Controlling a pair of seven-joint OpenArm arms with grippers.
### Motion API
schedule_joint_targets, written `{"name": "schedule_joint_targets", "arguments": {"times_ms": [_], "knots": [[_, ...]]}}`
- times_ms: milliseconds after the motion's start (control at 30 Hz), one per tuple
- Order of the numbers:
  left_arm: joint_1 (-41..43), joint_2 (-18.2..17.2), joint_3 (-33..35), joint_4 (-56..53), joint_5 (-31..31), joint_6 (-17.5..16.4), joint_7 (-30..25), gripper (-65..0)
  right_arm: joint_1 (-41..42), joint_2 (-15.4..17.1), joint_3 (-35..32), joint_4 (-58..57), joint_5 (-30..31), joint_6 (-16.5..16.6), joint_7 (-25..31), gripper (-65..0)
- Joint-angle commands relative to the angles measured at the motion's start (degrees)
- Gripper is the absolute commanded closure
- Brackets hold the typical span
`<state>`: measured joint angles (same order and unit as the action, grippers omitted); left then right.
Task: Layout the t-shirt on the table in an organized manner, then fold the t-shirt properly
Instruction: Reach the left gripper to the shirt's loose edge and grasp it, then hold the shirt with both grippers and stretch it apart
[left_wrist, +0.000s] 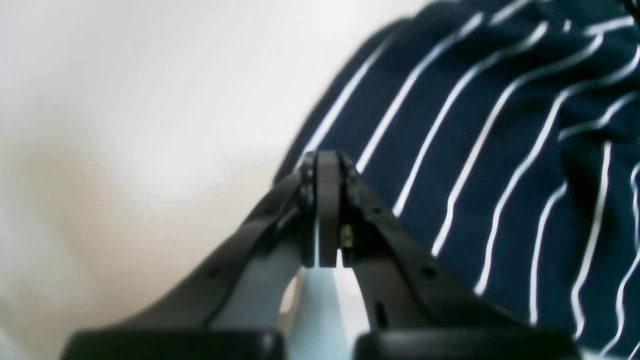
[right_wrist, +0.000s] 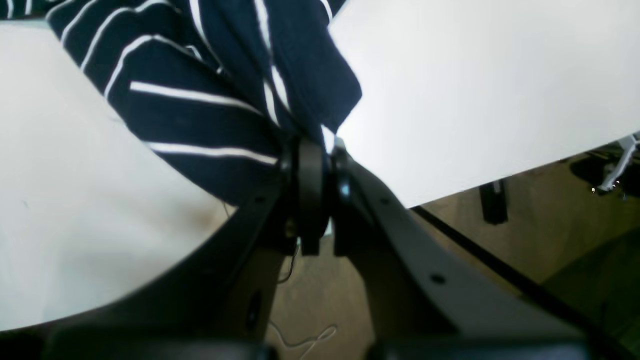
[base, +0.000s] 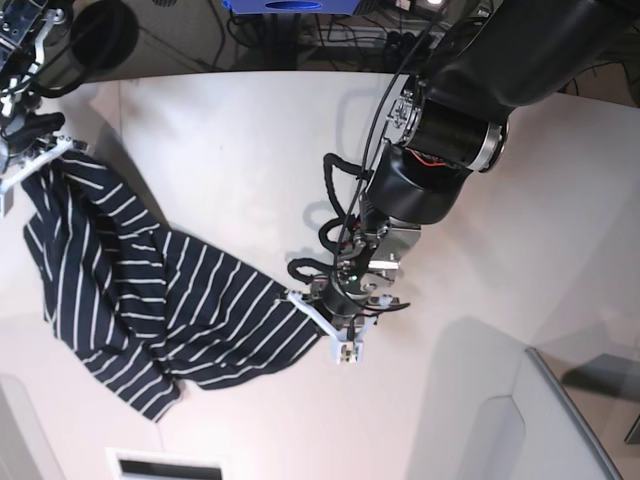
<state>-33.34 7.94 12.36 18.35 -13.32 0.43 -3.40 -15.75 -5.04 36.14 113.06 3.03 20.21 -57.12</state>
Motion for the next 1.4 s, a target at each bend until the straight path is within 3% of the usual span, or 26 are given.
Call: {"name": "schedule_joint_targets", "arguments": {"times_ms": [0, 100, 300, 500, 600, 733, 900, 1067, 1233, 1367], "knots": [[-1.4, 0.5, 0.1, 0.6, 0.4, -0.1, -1.3, 0.0, 0.5, 0.5, 0.1, 0.8, 0.2, 0.0, 1.0, -1.4], [-0.1, -0.2, 0.2, -0.9, 0.7, -0.1, -1.2, 0.0, 0.7, 0.5, 0.1, 0.8, 0.2, 0.0, 1.0, -1.4], [3.8, -3.0, -0.5, -3.7, 9.9, 0.1, -1.2, 0.0, 0.8, 0.4, 0.1, 0.8, 0.2, 0.0, 1.0, -1.4], [9.3, -4.6, -0.2, 10.1, 4.4, 0.1, -0.6, 0.0, 1.2, 0.3, 0.1, 0.7, 0.2, 0.0, 1.0, -1.4], [8.8, -4.4, -0.1, 16.6, 0.0, 0.1, 7.1, 0.0, 0.9, 0.3, 0.1, 0.7, 0.2, 0.0, 1.0, -1.4], [2.8, -2.2, 0.0, 16.9, -2.1, 0.1, 17.5, 0.0, 0.3, 0.3, 0.2, 0.7, 0.2, 0.0, 0.6, -1.4], [-2.3, 0.6, 0.0, 15.0, -2.4, 0.1, 23.3, 0.0, -1.0, 0.3, 0.1, 0.7, 0.2, 0.1, 1.0, -1.4], [-4.7, 1.1, -0.3, 14.5, -2.5, 0.1, 28.2, 0.0, -1.0, 0.3, 0.1, 0.7, 0.2, 0.1, 1.0, -1.4], [-8.9, 1.1, -0.6, 4.7, -2.5, 0.1, 28.1, 0.0, -0.9, 0.1, 0.0, 0.7, 0.2, 0.1, 0.9, -1.4], [-9.6, 1.1, -0.6, 1.0, -2.6, 0.1, 23.4, 0.0, -1.1, 0.0, -0.1, 0.7, 0.2, 0.1, 0.6, -1.4]]}}
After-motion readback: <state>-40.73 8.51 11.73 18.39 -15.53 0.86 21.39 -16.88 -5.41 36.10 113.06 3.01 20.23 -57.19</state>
